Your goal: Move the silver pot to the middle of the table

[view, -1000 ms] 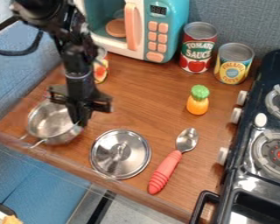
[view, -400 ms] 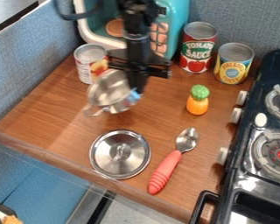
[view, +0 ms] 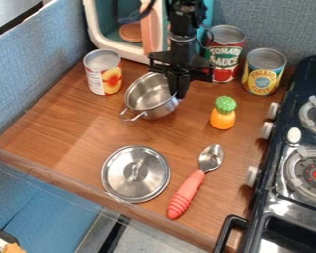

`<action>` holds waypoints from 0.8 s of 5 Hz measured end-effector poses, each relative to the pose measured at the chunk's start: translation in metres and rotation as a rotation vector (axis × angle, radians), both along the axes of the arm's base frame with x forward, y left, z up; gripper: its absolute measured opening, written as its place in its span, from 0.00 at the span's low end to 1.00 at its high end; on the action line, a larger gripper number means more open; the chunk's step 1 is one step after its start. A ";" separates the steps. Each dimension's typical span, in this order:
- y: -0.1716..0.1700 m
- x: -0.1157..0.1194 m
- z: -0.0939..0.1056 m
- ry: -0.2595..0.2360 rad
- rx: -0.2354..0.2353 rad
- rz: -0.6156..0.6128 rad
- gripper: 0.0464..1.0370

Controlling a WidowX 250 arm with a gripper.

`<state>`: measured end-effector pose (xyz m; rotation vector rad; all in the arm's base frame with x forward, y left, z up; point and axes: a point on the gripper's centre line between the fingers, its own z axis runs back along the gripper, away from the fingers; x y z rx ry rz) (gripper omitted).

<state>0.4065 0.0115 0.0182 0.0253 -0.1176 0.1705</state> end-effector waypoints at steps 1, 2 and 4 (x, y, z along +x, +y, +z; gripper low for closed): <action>-0.008 0.000 -0.010 0.034 -0.008 -0.020 0.03; -0.015 -0.003 -0.017 0.062 -0.009 -0.037 0.11; -0.027 -0.001 -0.015 0.063 0.006 -0.047 0.64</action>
